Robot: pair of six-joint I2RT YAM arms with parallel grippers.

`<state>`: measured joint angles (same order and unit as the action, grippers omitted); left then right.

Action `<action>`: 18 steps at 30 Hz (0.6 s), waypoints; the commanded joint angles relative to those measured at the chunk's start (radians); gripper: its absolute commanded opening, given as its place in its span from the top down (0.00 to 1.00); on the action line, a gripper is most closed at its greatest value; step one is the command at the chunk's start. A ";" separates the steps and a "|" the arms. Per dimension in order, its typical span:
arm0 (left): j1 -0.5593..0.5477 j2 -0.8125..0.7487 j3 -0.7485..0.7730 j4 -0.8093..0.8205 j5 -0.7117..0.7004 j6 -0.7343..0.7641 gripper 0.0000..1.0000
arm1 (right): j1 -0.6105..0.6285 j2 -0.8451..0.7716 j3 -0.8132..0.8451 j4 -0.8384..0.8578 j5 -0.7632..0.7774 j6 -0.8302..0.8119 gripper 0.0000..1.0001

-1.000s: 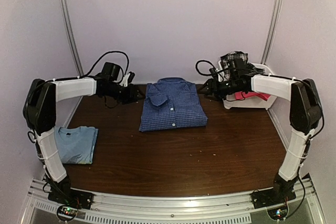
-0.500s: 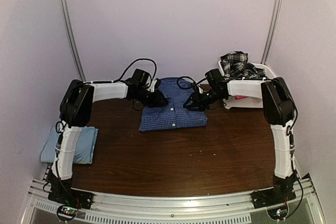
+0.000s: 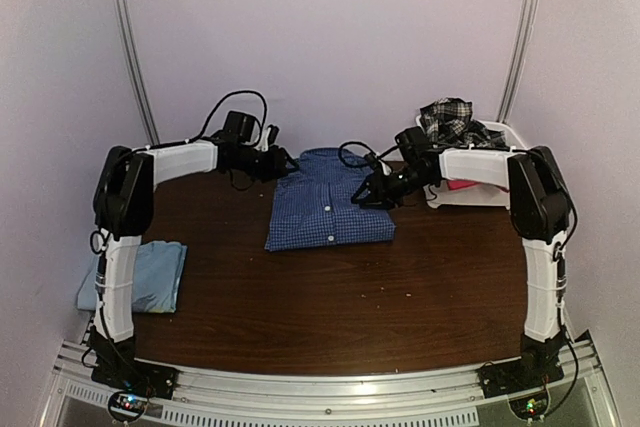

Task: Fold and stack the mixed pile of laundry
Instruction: Smooth out the 2/3-rectangle-folded shirt at the center of the board.

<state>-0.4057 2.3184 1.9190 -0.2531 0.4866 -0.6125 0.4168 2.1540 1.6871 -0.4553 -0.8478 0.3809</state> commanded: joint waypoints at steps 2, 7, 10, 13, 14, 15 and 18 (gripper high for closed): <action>-0.084 -0.181 -0.335 0.188 0.107 -0.049 0.53 | 0.008 -0.043 -0.122 0.206 -0.125 0.114 0.61; -0.116 -0.147 -0.486 0.353 0.122 -0.142 0.51 | 0.003 0.058 -0.167 0.347 -0.171 0.194 0.61; -0.104 -0.102 -0.557 0.403 0.106 -0.170 0.52 | -0.001 0.113 -0.195 0.379 -0.159 0.198 0.61; -0.098 -0.090 -0.619 0.396 0.102 -0.164 0.52 | -0.006 0.133 -0.245 0.381 -0.146 0.184 0.61; -0.097 -0.094 -0.648 0.404 0.111 -0.164 0.52 | -0.005 0.128 -0.270 0.384 -0.138 0.179 0.61; -0.098 -0.107 -0.681 0.408 0.116 -0.162 0.52 | -0.003 0.120 -0.305 0.395 -0.135 0.180 0.60; -0.099 -0.177 -0.808 0.425 0.117 -0.158 0.52 | 0.016 0.060 -0.456 0.451 -0.140 0.218 0.57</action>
<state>-0.5121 2.1849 1.2633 0.2123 0.6315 -0.7601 0.4175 2.2505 1.4044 -0.0223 -1.0283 0.5621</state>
